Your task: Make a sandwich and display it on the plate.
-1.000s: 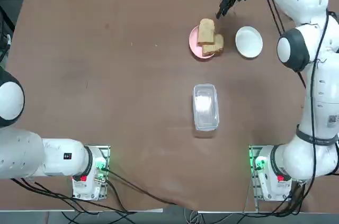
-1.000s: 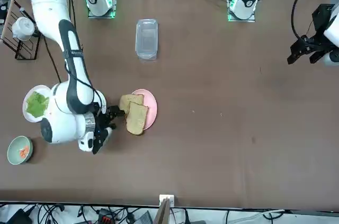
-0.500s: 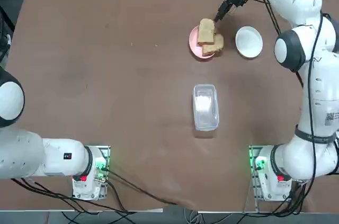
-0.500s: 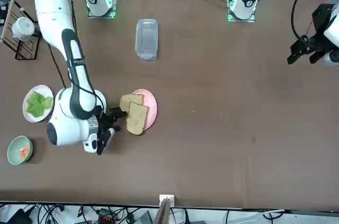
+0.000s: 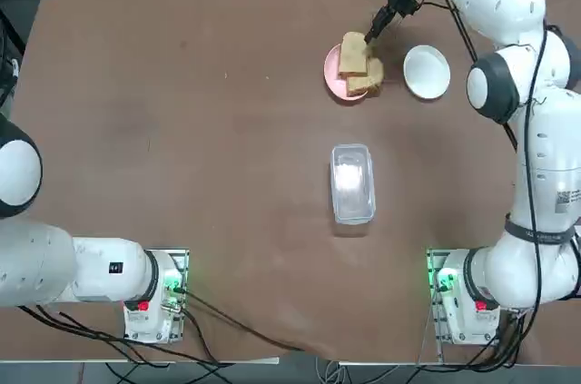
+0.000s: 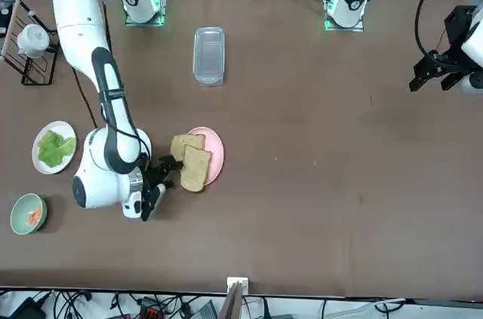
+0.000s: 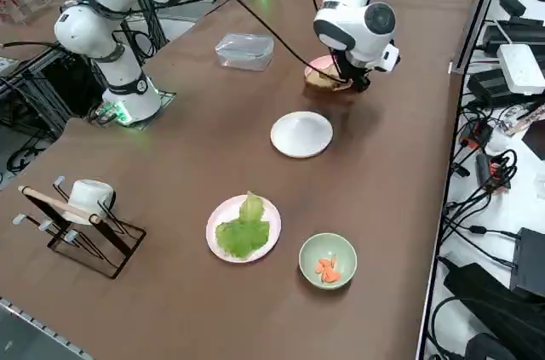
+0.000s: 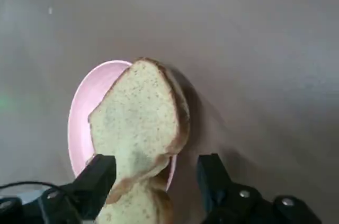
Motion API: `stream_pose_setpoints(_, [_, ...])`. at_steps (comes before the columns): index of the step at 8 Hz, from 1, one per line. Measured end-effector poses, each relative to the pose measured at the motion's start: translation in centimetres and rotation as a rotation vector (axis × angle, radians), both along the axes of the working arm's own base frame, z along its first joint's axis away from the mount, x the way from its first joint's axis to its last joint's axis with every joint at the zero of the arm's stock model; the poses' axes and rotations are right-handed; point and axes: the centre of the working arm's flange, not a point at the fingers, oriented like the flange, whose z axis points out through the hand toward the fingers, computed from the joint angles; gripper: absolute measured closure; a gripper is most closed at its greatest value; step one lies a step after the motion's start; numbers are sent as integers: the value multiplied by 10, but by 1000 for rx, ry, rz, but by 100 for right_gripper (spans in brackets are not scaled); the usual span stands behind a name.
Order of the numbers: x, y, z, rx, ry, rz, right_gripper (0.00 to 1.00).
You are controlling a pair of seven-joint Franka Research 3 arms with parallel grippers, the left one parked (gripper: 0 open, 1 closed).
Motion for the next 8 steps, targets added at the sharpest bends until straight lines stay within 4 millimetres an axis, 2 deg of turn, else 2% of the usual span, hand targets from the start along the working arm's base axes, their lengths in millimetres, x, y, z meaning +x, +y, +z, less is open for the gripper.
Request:
stream_pose_setpoints(3, [0, 16, -16, -5, -30, -13, 7])
stream_pose_setpoints(6, [0, 25, -24, -9, -24, -48, 26])
stream_pose_setpoints(7, [0, 24, -23, -9, -23, -51, 38])
stream_pose_setpoints(8, [0, 24, -23, -5, -21, -55, 41])
